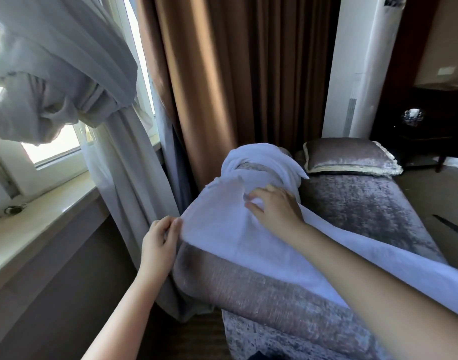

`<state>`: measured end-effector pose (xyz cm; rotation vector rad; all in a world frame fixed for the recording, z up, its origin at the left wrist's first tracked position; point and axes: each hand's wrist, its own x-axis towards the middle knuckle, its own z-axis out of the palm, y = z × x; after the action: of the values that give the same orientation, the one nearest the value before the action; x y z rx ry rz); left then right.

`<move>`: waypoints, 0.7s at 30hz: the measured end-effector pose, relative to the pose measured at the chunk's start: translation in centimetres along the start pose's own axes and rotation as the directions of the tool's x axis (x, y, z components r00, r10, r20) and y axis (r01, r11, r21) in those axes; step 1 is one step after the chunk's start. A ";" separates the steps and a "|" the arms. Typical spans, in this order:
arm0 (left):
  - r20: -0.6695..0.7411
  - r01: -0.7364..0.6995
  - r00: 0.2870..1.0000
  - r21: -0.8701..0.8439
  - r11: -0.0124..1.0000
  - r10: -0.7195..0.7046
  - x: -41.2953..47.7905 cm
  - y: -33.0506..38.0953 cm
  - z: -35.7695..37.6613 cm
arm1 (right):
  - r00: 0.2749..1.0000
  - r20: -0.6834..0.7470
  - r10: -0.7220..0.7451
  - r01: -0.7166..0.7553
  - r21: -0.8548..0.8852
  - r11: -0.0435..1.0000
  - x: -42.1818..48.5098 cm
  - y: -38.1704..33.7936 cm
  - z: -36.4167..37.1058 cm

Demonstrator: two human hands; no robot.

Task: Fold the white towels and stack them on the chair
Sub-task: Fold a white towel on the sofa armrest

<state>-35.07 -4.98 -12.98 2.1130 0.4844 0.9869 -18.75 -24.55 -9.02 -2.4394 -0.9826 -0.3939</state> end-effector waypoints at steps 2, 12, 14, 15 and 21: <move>-0.011 -0.003 1.000 0.035 0.999 0.003 0.3 0.1 -0.5 | 0.994 0.109 -0.003 0.012 -0.082 0.997 0.8 -0.4 1.0; 0.168 0.032 0.982 0.280 0.960 -0.082 0.0 -1.4 0.8 | 0.999 -0.028 -0.036 0.032 -0.115 0.993 0.9 0.2 2.7; 0.197 0.069 0.973 0.258 0.964 -0.122 0.3 -0.8 0.9 | 0.999 -0.024 -0.037 0.034 -0.110 0.993 0.7 0.7 2.3; 0.205 0.079 0.969 0.260 0.962 -0.135 0.5 -0.8 0.7 | 0.999 -0.011 -0.030 0.029 -0.110 0.994 0.6 1.1 2.0; 0.251 0.256 0.929 0.100 0.961 -0.274 0.3 -3.2 -1.5 | 0.999 0.053 -0.003 0.009 -0.126 0.992 -0.7 3.6 1.1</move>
<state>-36.13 -1.99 -14.57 2.1270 0.6540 0.5338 -16.63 -26.64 -11.44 -2.5725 -1.0158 -0.4065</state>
